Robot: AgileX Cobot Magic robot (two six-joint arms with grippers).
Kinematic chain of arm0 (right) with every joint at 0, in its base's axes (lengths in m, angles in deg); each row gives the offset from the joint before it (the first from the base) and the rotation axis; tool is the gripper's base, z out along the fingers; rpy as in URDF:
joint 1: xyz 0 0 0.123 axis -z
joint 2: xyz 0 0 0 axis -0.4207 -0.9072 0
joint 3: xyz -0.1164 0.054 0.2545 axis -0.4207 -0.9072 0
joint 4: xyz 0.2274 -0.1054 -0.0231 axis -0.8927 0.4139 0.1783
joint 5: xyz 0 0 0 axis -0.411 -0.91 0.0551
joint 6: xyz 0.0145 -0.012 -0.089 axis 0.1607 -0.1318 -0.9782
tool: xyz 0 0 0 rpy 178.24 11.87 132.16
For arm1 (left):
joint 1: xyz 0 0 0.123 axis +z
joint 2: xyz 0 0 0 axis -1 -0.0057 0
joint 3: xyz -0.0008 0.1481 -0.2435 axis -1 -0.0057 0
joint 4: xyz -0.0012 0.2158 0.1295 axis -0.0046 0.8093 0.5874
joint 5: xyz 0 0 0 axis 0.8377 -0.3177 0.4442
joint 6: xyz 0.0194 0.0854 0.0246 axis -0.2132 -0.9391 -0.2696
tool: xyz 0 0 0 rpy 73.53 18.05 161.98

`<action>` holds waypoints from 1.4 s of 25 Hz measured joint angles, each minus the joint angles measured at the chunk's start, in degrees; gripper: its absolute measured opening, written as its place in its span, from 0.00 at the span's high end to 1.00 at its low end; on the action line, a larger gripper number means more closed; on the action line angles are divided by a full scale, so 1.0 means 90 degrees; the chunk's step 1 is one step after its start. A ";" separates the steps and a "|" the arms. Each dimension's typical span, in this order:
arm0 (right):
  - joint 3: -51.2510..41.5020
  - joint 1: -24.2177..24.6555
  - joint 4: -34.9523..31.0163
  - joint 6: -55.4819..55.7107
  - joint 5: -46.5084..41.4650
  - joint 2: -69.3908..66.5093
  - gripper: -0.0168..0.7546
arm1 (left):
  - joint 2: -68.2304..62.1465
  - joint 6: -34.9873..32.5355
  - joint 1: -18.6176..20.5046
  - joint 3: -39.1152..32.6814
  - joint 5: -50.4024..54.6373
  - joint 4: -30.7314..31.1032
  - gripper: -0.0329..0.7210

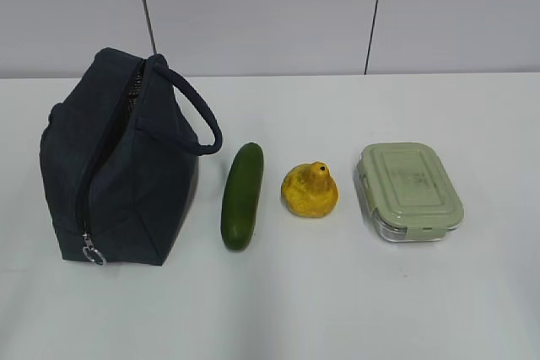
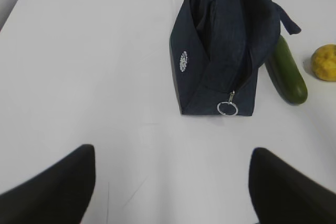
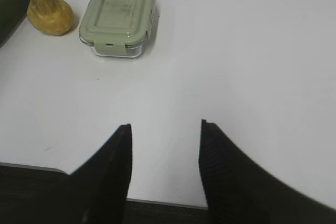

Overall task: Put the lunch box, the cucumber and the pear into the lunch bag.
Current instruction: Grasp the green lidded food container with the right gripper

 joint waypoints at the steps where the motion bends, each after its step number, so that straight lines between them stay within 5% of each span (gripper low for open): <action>1: 0.0000 0.0000 0.0000 0.0000 0.0000 0.0000 0.54 | 0.0000 0.0000 0.0000 0.0000 0.0000 0.0000 0.26; 24: 0.0035 0.0000 -0.0026 0.0000 0.0000 -0.0063 0.54 | 0.0000 0.0000 0.0000 0.0000 0.0000 0.0000 0.26; 35: 0.1684 0.0000 -0.0065 0.0088 0.0507 -0.1931 0.48 | 0.0000 0.0000 0.0000 0.0000 0.0000 0.0000 0.26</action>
